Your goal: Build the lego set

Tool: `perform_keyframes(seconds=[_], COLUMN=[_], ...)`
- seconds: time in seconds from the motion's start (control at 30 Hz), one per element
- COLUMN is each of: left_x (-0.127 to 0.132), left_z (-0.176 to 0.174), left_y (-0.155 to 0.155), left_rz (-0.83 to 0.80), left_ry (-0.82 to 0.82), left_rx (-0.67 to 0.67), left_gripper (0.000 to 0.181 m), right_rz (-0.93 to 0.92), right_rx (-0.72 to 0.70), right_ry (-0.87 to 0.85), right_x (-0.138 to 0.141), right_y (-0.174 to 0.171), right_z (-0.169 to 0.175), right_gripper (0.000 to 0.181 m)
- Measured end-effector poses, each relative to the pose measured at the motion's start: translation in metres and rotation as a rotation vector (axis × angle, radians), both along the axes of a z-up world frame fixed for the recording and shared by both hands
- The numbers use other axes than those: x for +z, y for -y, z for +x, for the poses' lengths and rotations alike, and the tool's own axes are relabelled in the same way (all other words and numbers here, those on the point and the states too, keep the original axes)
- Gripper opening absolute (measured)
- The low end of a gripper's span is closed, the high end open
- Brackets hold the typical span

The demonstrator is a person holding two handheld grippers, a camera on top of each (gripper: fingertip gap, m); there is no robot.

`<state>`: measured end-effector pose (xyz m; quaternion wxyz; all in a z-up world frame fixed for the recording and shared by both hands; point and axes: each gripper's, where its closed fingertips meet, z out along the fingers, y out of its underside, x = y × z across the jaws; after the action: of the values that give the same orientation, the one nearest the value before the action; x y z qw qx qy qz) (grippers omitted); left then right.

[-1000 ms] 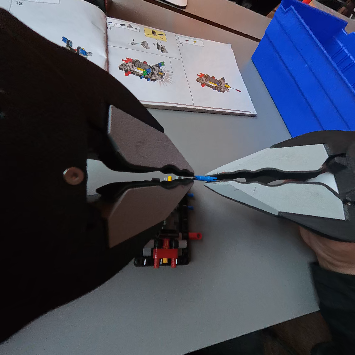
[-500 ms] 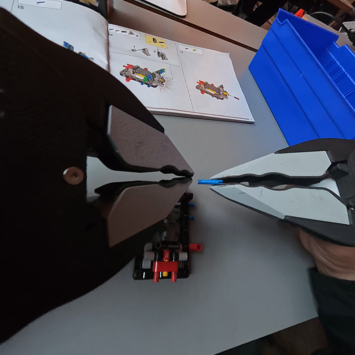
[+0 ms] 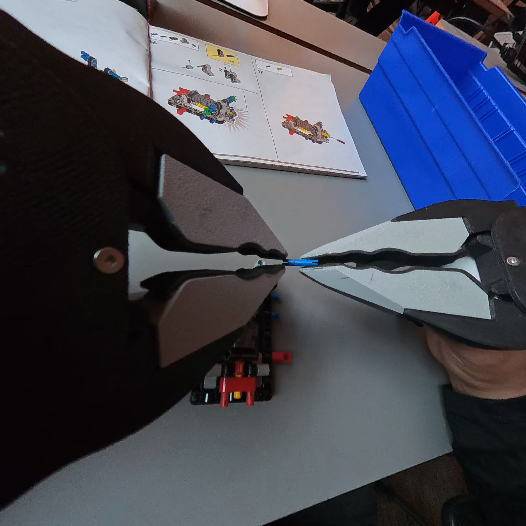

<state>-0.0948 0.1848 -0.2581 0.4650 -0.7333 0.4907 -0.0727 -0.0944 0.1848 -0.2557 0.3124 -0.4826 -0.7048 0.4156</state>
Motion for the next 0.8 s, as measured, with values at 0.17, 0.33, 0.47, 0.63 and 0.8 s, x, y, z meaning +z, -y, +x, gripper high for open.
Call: perform_keyframes(seconds=[0.17,0.33,0.47,0.63,0.8], left_x=[-0.0001,-0.0017,-0.0015,-0.0014,-0.0023], left_z=[-0.0002,-0.0010,-0.0009,-0.0010,-0.0010], left_y=[0.0001,-0.0006,-0.0007,-0.0010,-0.0005], left_rz=[-0.001,-0.003,0.004,0.014,0.011], left_ry=[0.000,-0.008,-0.016,-0.027,-0.030], left_rx=[-0.001,0.004,0.006,0.011,0.009], left_gripper=[0.002,0.001,0.001,0.003,0.003], right_rz=[-0.007,-0.019,-0.023,-0.028,-0.026], right_rx=[0.002,0.006,0.005,0.000,0.002], right_ry=[-0.004,-0.009,-0.010,-0.009,-0.005], right_x=[0.0006,0.0021,0.0024,0.0024,0.0013], right_y=[0.0004,0.0015,0.0014,0.0006,0.0012], right_z=[-0.0002,-0.0005,-0.0005,-0.0010,-0.0011], right_gripper=[0.000,0.000,0.000,0.000,0.000])
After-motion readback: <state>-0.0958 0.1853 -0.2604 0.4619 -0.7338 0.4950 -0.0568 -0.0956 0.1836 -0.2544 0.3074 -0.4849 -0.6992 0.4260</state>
